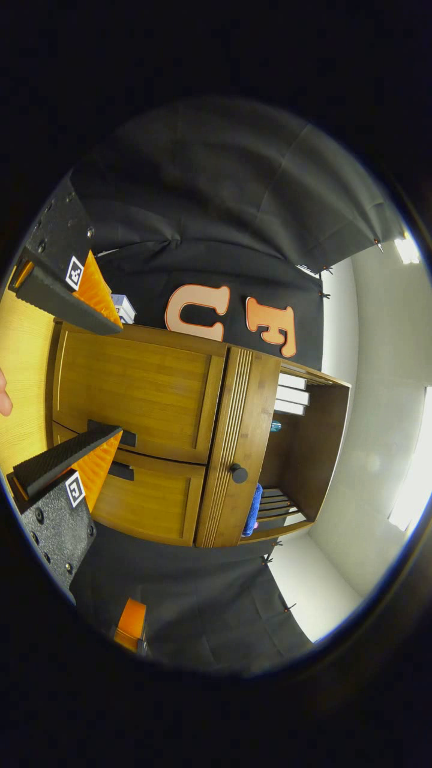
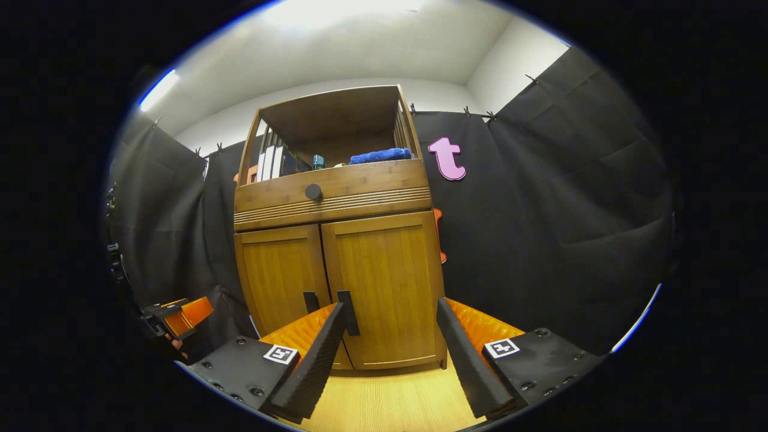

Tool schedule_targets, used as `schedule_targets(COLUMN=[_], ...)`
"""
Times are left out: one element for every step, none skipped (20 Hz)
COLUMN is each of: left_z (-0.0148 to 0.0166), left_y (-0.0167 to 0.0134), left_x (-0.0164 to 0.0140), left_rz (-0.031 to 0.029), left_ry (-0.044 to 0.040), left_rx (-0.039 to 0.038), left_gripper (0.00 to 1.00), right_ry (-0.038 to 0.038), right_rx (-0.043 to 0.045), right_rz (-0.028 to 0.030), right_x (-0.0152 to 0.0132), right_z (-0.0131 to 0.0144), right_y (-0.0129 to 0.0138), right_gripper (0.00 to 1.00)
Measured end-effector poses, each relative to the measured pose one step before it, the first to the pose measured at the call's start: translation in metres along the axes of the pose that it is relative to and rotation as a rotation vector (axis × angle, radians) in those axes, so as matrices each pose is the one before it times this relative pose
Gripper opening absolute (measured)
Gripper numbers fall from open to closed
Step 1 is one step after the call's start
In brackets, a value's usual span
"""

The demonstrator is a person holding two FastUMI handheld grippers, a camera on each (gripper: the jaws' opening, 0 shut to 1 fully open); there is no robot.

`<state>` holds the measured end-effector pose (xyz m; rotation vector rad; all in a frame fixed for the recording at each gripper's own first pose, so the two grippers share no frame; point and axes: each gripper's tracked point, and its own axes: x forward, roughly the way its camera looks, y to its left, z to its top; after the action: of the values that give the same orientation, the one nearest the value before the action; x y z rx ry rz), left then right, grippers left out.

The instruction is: Open the right door of the double-door shoe cabinet with the right hand, and open the left door with the left hand.

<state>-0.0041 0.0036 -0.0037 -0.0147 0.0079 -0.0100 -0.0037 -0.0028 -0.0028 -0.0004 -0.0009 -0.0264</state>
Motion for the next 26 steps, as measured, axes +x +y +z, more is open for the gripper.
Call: schedule_targets(left_z=[-0.00024,0.00071,-0.00109,0.00059,0.00021,0.00089,-0.00064,-0.00005,-0.00103,-0.00086,-0.00062,-0.00037,0.00068,0.00073,0.00093,0.00074,0.00134,0.00139,0.00124,0.00045,0.00021,-0.00001,-0.00005,0.00021,0.00011,-0.00017], left_y=[0.00030,0.00007,0.00058,0.00085,0.00153,0.00151,0.00105,0.00024,0.00023,0.00035,0.00233,0.00159,0.00137,0.00234,0.00168,0.00243,0.00194,0.00294,0.00346,0.00230,0.00203,0.00170,0.00246,0.00157,0.00212,0.00209], left_x=[0.00168,-0.00026,-0.00046,0.00118,0.00025,0.00029,-0.00012,-0.00008,0.00034,-0.00002,0.00110,0.00021,0.00005,0.00022,-0.00076,-0.00106,-0.00089,-0.00053,-0.00117,-0.00065,-0.00102,-0.00189,-0.00139,-0.00198,-0.00172,-0.00120], left_rz=[-0.00094,-0.00071,0.00048,0.00195,0.00334,0.00356,0.00147,-0.00037,-0.00019,0.00071,0.00209,0.00300,0.00484,0.00619,0.00409,0.00407,0.00530,0.00728,0.00950,0.00908,0.00544,0.00402,0.00663,0.00594,0.00547,0.00744], left_ry=[0.00014,-0.00112,-0.00122,-0.00019,-0.00108,-0.00185,-0.00160,0.00179,0.00252,0.00215,0.00281,0.00011,-0.00052,-0.00201,-0.00240,-0.00380,-0.00419,-0.00419,-0.00418,-0.00168,-0.00054,0.00023,-0.00093,-0.00308,-0.00138,-0.00187], left_rx=[-0.00442,-0.00423,-0.00204,0.00088,0.00169,-0.00019,-0.00284,-0.00520,-0.00718,-0.00669,-0.00406,-0.00072,0.00190,0.00273,0.00189,0.00201,0.00260,0.00285,0.00071,-0.00238,-0.00507,-0.00563,-0.00536,-0.00453,-0.00094,0.00408], left_gripper=[0.91,0.91,0.91,0.91,0.91,0.91,0.91,0.91,0.91,0.91,0.91,0.94,0.91,0.94,0.94,0.94,0.94,0.94,0.94,0.94,0.94,0.94,0.94,0.94,0.94,0.94], right_ry=[-0.00027,-0.00582,-0.00359,-0.00048,0.00190,-0.00106,-0.00255,-0.00280,-0.00207,-0.00265,-0.00502,-0.00513,0.00270,0.00691,0.00472,-0.00203,-0.00273,0.00197,0.00667,0.00772,0.01256,0.01256,0.00943,0.00516,0.00133,0.00195], right_rx=[0.00466,0.00221,-0.00273,-0.00550,-0.00201,0.00221,0.00127,-0.00213,-0.00515,-0.00553,-0.00139,0.00475,0.00682,0.00658,0.00476,0.00073,-0.00143,0.00278,0.00983,0.00921,0.00572,0.00175,0.00184,0.00032,-0.00035,-0.00140], right_rz=[0.00412,0.00301,-0.00180,-0.00252,-0.00024,0.00456,0.00451,0.00164,0.00182,0.00434,0.00994,0.01452,0.01192,0.01051,0.00880,0.00737,0.00654,0.00926,0.00981,0.00876,0.00917,0.00748,0.00390,0.00164,-0.00252,-0.00358], right_x=[-0.00120,-0.00006,0.00077,0.00052,-0.00049,-0.00056,0.00069,0.00032,0.00055,0.00117,0.00068,0.00085,0.00162,0.00143,0.00097,0.00226,0.00727,0.01135,0.01504,0.01166,0.01570,0.01094,0.01014,0.00976,0.00945,0.00961], right_z=[-0.00001,0.00084,0.00066,-0.00076,0.00019,-0.00026,0.00124,-0.00003,0.00057,0.00031,0.00133,-0.00028,-0.00152,-0.00258,-0.00083,0.00072,0.00286,0.00198,-0.00044,-0.00238,-0.00159,-0.00271,-0.00192,-0.00157,-0.00087,-0.00209], right_y=[0.00056,0.00044,-0.00126,-0.00083,0.00102,0.00126,-0.00013,0.00014,-0.00029,0.00097,0.00113,0.00163,0.00069,0.00112,0.00171,0.00123,0.00208,0.00421,0.00526,0.00219,0.00006,0.00094,-0.00032,-0.00071,-0.00150,-0.00099], right_gripper=[0.98,0.98,0.98,0.98,0.98,0.98,0.97,0.98,0.97,0.97,0.97,0.98,0.98,0.98,0.98,0.98,0.98,0.98,0.98,0.98,0.98,0.98,0.98,0.98,0.98,0.89])
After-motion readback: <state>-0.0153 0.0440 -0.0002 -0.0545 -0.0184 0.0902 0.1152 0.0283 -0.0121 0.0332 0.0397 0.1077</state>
